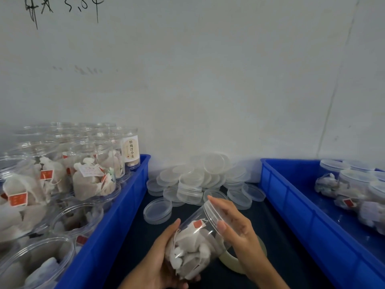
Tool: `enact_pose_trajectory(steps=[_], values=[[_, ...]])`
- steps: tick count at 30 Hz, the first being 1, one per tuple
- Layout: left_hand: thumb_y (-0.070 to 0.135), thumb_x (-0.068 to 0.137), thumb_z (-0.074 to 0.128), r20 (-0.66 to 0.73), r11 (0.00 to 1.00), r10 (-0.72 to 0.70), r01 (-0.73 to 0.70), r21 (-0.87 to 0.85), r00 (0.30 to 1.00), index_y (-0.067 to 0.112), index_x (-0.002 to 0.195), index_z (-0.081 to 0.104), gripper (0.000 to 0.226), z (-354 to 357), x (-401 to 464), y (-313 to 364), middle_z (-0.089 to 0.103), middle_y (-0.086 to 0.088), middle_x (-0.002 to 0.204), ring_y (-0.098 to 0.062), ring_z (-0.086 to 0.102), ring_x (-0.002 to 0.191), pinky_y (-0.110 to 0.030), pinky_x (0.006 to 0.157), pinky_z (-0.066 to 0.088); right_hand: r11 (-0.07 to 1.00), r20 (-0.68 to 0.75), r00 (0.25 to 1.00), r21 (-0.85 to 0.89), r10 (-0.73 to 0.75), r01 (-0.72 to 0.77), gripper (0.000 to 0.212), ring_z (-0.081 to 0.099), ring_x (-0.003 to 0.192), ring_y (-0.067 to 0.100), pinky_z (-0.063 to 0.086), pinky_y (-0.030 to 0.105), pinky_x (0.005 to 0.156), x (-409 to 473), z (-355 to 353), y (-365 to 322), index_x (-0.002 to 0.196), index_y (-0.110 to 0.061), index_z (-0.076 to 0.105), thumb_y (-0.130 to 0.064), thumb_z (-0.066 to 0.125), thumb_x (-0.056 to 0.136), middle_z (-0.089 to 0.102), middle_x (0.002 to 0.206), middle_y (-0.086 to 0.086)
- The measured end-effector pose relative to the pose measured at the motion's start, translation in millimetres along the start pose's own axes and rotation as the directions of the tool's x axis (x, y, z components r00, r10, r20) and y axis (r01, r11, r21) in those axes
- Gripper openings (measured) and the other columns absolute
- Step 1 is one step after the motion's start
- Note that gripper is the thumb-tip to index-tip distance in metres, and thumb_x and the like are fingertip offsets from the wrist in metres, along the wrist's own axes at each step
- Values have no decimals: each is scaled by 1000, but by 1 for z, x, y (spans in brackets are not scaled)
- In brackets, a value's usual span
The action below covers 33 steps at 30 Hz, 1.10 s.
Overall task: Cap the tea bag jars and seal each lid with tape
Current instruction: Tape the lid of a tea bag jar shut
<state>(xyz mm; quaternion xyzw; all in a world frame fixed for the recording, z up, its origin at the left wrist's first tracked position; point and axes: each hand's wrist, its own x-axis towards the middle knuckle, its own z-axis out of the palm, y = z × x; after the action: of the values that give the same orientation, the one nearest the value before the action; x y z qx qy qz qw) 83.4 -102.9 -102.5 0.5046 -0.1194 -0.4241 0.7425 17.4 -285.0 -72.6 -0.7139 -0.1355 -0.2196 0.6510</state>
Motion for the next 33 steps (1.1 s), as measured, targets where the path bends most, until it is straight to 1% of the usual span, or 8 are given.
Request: enact_pose_trajectory(steps=[6, 10, 13, 16, 20, 27, 31, 33], values=[[65, 67, 62, -19, 999, -47, 47, -8, 999, 5, 101, 76, 70, -3, 4, 0, 69, -20, 80, -31, 64, 59, -29, 49, 50, 999, 17, 999, -14, 34, -34, 58, 53, 124, 16, 46, 32, 101, 0, 4, 0, 128, -22, 60, -40, 68, 74, 58, 129, -5], [68, 64, 58, -197, 985, 160, -144, 94, 967, 15, 104, 76, 68, 8, 6, -3, 73, -18, 92, -29, 69, 71, -31, 59, 50, 997, -59, 997, 67, 45, -41, 40, 56, 121, 15, 51, 30, 96, 1, 9, 2, 124, -31, 63, -28, 69, 85, 58, 131, -3], [47, 72, 59, -364, 942, 334, -313, 117, 869, 8, 120, 61, 61, 18, 11, -6, 70, -23, 105, -32, 70, 84, -36, 58, 55, 985, -110, 987, 137, 117, -102, 42, 56, 122, 20, 48, 46, 101, 0, 13, 3, 120, -42, 64, -33, 65, 79, 59, 132, -2], [41, 72, 57, -414, 899, 436, -409, 157, 799, 14, 128, 56, 62, 19, 10, -6, 71, -16, 105, -25, 72, 81, -27, 57, 56, 987, -109, 987, 123, 117, -103, 44, 56, 123, 17, 47, 43, 102, -1, 18, 2, 121, -45, 62, -34, 65, 79, 58, 134, -8], [54, 74, 55, -331, 892, 451, -404, 203, 829, 12, 118, 64, 62, 19, -1, -8, 74, -15, 97, -25, 73, 80, -26, 56, 55, 991, -85, 994, 121, 63, -53, 40, 57, 119, 11, 54, 27, 86, 0, 15, -5, 118, -42, 66, -28, 69, 81, 58, 131, -10], [60, 75, 52, -165, 978, 202, -208, -17, 965, 8, 98, 75, 62, 23, -5, -3, 68, -25, 77, -33, 63, 53, -28, 40, 45, 998, 105, 992, 10, -68, 68, 57, 46, 129, 13, 39, 28, 107, -1, 1, -17, 127, -21, 62, -31, 75, 73, 51, 131, -2], [64, 69, 54, -218, 972, 227, -234, -5, 949, 17, 88, 78, 57, 19, 0, -10, 70, -20, 77, -29, 64, 54, -27, 45, 44, 995, 127, 992, 95, -27, 15, 80, 44, 132, 11, 42, 31, 105, -1, 2, -12, 132, -13, 56, -45, 82, 63, 45, 139, 1], [62, 72, 53, -247, 953, 297, -303, 16, 922, 14, 106, 72, 62, 19, 4, -14, 72, -20, 85, -25, 68, 61, -29, 45, 48, 990, 62, 998, 143, 2, -11, 63, 45, 131, 10, 46, 35, 103, 0, 6, -8, 129, -26, 62, -39, 79, 70, 46, 140, -2]])
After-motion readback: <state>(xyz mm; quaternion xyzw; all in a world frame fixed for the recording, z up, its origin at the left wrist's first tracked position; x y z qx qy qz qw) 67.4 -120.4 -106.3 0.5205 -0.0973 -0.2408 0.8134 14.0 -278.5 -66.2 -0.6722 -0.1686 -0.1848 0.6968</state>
